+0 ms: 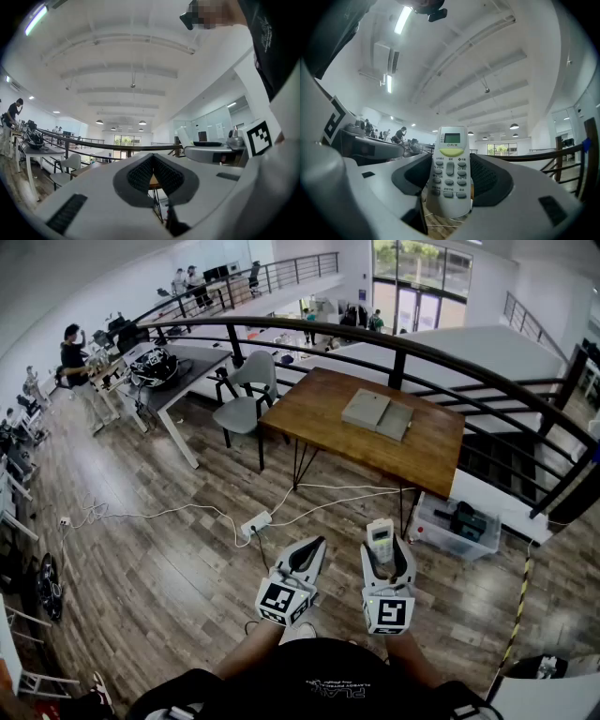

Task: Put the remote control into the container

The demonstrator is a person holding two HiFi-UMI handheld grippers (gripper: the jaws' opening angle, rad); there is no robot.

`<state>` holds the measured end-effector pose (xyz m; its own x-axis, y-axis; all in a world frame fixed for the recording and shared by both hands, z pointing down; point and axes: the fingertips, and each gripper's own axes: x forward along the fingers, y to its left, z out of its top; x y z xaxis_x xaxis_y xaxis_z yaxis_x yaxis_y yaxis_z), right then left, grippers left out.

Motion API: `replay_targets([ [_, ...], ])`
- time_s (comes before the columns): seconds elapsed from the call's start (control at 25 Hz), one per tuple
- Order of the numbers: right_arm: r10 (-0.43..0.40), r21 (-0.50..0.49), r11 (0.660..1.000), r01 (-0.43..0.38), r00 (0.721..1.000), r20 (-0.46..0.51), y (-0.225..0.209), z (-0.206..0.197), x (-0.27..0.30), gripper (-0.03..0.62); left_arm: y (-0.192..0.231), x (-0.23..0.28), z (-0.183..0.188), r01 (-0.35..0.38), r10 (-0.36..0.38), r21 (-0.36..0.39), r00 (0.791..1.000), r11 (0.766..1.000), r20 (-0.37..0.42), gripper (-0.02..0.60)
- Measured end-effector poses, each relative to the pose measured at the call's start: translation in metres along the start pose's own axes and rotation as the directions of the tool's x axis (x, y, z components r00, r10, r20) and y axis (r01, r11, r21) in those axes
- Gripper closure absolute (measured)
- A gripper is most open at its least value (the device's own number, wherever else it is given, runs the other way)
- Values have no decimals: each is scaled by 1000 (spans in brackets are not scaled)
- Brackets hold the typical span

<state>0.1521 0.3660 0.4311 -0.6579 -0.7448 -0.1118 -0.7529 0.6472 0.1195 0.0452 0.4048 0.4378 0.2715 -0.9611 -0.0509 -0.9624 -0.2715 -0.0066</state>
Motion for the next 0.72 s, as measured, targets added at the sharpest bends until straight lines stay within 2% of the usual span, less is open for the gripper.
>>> replay_targets([
  [0.48, 4, -6, 1000, -5, 1000, -8, 19, -4, 20, 333, 25, -2, -6, 4, -4, -14, 1000, 1000, -3, 580],
  [0.72, 14, 58, 998, -15, 1000, 24, 26, 0, 29, 332, 37, 0, -13, 28, -28, -25, 999, 999, -21, 580],
])
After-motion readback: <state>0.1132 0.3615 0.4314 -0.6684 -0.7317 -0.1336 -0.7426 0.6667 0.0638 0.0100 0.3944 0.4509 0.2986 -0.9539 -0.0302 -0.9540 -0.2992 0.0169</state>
